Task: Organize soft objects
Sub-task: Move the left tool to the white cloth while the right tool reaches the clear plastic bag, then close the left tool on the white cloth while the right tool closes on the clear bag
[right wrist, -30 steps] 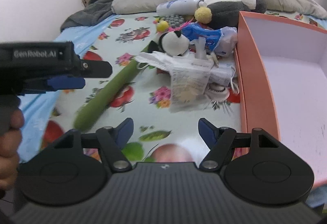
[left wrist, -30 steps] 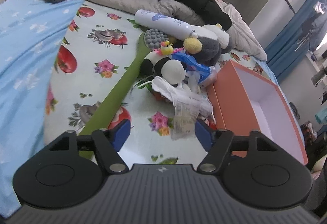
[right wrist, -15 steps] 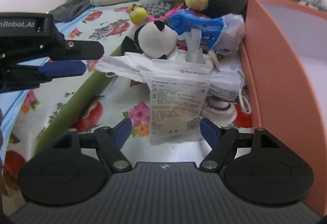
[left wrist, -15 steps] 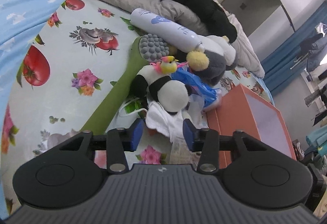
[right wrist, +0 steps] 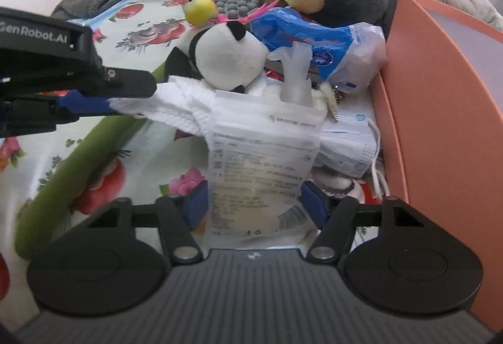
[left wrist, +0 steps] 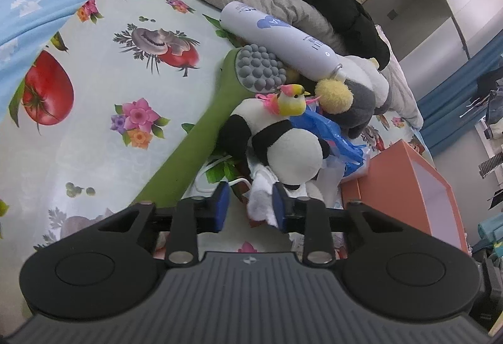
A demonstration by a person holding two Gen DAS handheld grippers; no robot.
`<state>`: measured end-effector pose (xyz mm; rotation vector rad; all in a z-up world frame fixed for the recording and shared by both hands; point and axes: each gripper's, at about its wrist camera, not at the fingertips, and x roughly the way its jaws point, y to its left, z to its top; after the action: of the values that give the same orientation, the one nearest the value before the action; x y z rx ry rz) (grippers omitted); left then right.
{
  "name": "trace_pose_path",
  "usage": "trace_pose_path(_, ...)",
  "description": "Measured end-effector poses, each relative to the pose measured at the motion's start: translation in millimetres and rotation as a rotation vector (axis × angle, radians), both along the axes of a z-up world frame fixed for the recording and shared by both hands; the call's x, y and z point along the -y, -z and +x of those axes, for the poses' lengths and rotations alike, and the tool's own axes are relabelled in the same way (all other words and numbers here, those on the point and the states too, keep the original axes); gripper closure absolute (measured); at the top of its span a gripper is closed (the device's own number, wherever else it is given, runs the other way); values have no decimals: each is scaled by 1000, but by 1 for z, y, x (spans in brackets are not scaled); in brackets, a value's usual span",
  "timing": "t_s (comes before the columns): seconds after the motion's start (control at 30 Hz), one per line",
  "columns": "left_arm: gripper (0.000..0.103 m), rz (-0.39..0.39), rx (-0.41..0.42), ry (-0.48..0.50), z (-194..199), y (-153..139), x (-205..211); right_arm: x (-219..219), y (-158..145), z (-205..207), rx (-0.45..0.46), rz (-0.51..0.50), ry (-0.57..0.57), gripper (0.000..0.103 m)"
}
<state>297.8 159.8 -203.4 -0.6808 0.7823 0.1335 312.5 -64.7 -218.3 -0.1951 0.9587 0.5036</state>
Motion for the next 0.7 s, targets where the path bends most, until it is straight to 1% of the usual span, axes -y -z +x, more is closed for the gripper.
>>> trace_pose_path(0.03, 82, -3, 4, 4, 1, 0, 1, 0, -1, 0, 2, -1, -1, 47)
trace_pose_path(0.07, 88, -3, 8, 10, 1, 0, 2, 0, -2, 0, 6, -5, -1, 49)
trace_pose_path(0.1, 93, 1, 12, 17, 2, -1, 4, 0, -4, -1, 12, -10, -1, 54)
trace_pose_path(0.17, 96, 4, 17, 26, 2, -2, 7, 1, -7, -3, 15, -4, 0, 56)
trace_pose_path(0.23, 99, -8, 28, 40, 1, -5, 9, 1, -12, -6, 23, 3, -2, 60)
trace_pose_path(0.33, 101, 7, 47, 40, -5, -14, 14, 3, -21, -14, 47, 7, -6, 61)
trace_pose_path(0.47, 101, 8, 72, 38, -18, -27, 19, 8, -35, -24, 65, 13, 1, 62)
trace_pose_path(0.7, 103, 5, 102, 41, -51, -44, 30, 23, -53, -51, 90, 7, 14, 62)
